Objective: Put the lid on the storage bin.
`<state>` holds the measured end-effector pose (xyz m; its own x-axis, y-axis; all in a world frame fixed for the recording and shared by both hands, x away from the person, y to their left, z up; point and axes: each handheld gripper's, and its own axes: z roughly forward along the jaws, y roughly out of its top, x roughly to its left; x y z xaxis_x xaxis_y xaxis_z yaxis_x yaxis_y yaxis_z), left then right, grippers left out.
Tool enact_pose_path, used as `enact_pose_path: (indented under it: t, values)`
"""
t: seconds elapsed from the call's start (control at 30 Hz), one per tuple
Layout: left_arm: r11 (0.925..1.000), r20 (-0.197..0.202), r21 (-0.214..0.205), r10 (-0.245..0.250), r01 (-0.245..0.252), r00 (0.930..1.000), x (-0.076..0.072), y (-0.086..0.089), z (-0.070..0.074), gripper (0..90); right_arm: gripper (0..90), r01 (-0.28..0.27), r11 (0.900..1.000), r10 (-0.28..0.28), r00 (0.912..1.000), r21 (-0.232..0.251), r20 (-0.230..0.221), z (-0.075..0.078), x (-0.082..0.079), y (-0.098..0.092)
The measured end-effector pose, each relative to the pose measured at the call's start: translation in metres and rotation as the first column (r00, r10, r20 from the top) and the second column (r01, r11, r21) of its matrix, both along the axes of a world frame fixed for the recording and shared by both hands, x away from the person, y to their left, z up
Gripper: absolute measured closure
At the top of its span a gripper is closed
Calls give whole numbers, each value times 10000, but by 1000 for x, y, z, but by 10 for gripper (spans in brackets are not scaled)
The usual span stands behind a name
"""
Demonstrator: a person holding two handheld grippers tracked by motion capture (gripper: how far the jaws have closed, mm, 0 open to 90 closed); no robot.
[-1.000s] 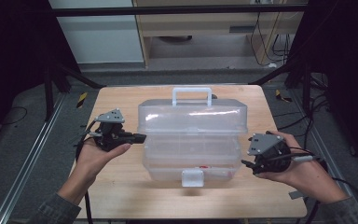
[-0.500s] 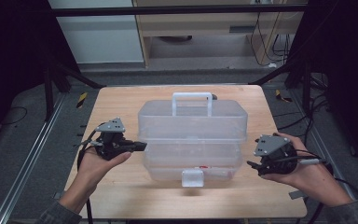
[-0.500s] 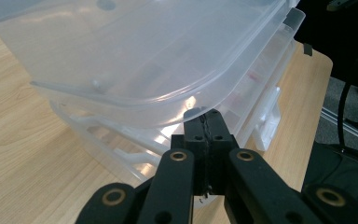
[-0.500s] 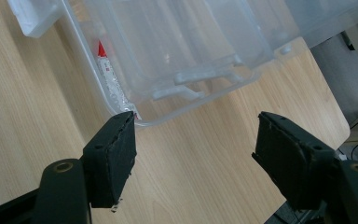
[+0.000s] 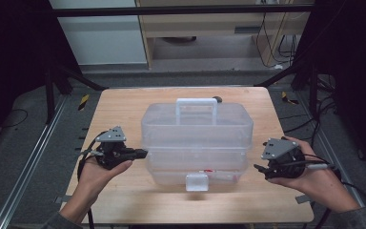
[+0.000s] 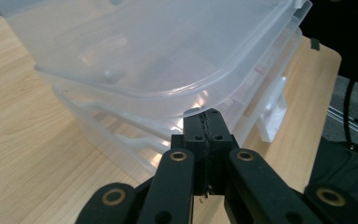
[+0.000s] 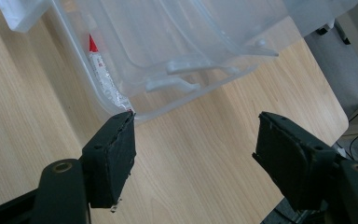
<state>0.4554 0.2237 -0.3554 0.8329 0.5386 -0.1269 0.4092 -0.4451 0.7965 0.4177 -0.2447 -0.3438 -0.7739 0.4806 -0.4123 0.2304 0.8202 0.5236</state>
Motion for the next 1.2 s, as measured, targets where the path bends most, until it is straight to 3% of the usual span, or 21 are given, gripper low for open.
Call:
enact_pose_path:
  t: [0.27, 0.33, 0.8, 1.2]
  values:
    - [9998, 132, 138, 161, -163, 9998, -2, 4, -10, 897, 283, 144, 9999, -144, 9999, 79, 34, -5, -1, -5]
    - [9996, 10, -107, 265, -264, 9996, -1, 5, -17, 897, 283, 162, 9998, -162, 9999, 154, 29, -7, -1, -5]
    - [9994, 88, -65, 355, -354, 9993, -5, 5, -33, 898, 271, 434, 9988, -436, 9990, 219, 98, -14, 0, -11]
    - [9993, 65, 303, 222, -224, 9997, -6, 4, -40, 899, 272, 508, 9985, -510, 9987, 181, 88, -23, 2, -9]
